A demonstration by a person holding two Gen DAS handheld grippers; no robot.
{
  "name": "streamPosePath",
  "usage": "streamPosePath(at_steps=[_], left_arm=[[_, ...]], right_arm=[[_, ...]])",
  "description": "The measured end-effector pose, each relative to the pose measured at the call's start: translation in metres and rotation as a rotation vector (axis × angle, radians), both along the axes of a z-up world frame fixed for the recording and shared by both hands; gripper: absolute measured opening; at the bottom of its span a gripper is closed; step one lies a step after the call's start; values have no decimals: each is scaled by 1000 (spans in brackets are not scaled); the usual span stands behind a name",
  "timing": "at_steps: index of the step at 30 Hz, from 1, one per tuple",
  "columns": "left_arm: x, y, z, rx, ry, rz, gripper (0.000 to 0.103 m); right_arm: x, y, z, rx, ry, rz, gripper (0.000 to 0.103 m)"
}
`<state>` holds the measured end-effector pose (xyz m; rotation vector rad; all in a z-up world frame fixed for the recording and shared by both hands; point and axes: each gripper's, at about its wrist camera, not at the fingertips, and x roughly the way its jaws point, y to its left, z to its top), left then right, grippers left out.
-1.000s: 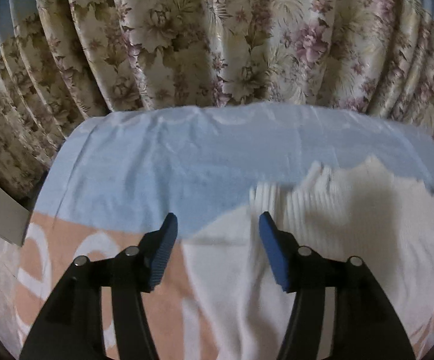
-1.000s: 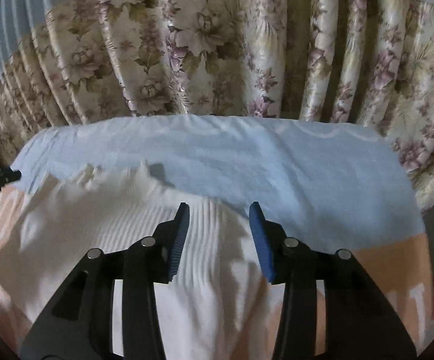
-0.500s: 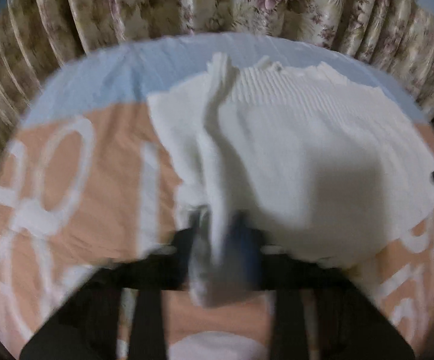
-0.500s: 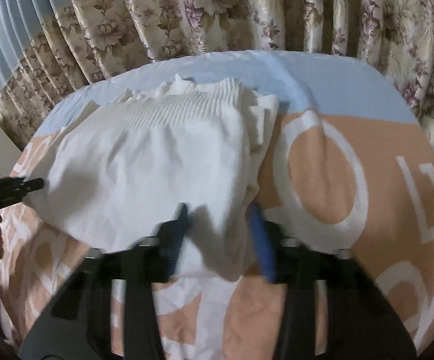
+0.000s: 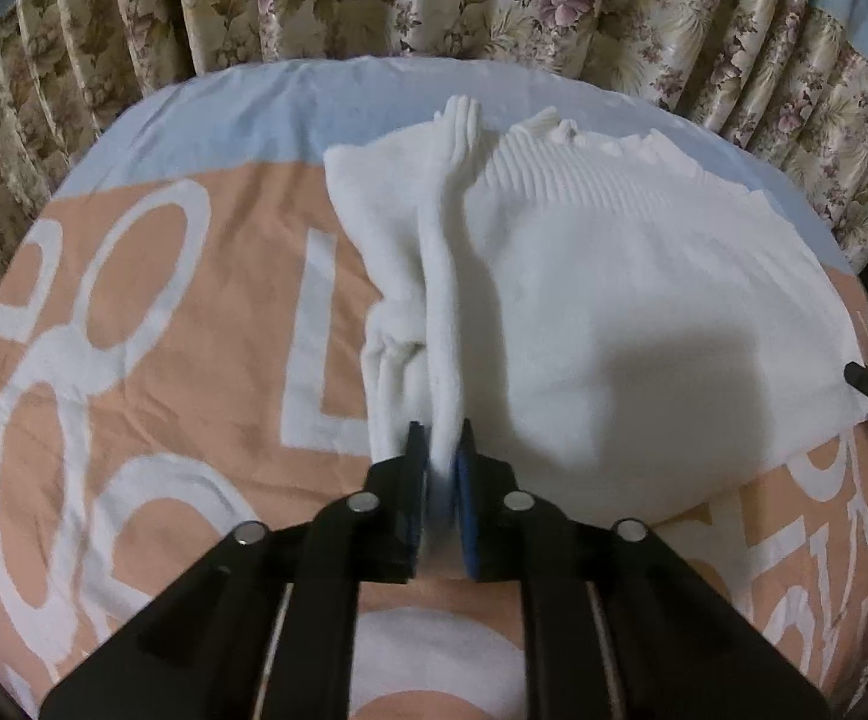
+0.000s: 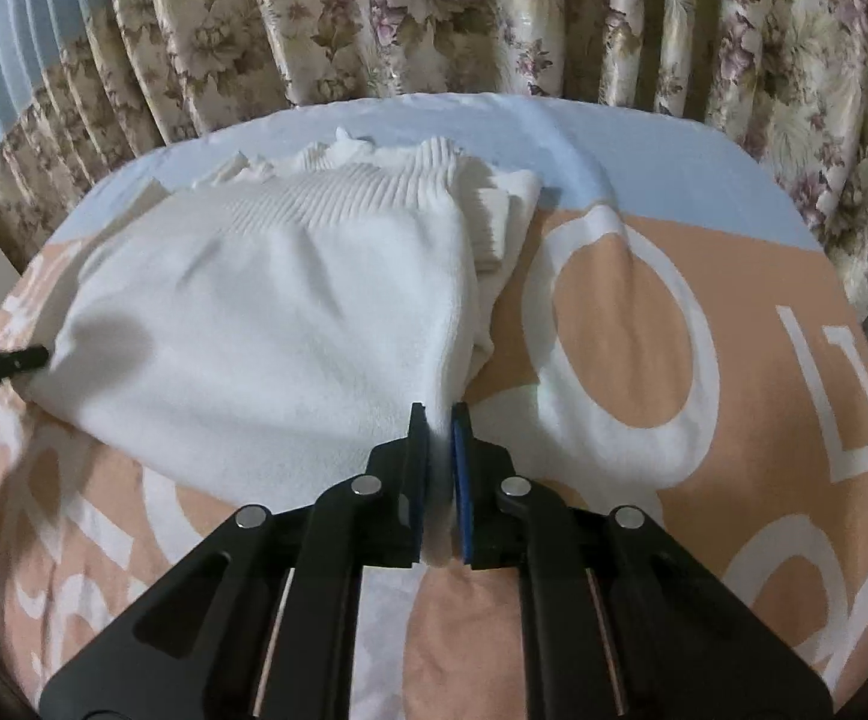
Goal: Fold small clothes
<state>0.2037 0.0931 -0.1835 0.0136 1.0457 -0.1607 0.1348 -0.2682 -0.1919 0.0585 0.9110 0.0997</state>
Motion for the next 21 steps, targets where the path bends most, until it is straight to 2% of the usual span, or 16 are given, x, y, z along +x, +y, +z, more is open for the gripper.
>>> streamPosePath(at_steps=[2,4,5,7,11,15,18,20,21], left_arm=[[0,0,11,73,-43,13,30],[2,-4,28,141,-116,20,35],[5,-8,35,166,-146,16,43],[20,-23,44,190,-185,-12,49],[62,-56,41,151,-190,-100,49],[116,-72,19,185,-151,-136,49],[147,-49,-4,179,-77,-64,52],[151,-20,-7,82,-56,-17,62],[150,-11,-6,65,-58,2,63]], right_arm=[[-1,2,8,5,-26,4,14],[-6,4,25,-11,-103,-3,16],[-5,6,31,-25,-131,0,22],[8,15,39,-60,-166,13,31],[52,43,32,-97,-166,85,30],[97,62,17,-157,-121,129,30],[116,60,7,-174,-80,136,30],[122,53,1,-180,-62,122,27],[123,47,0,-170,-62,114,27]])
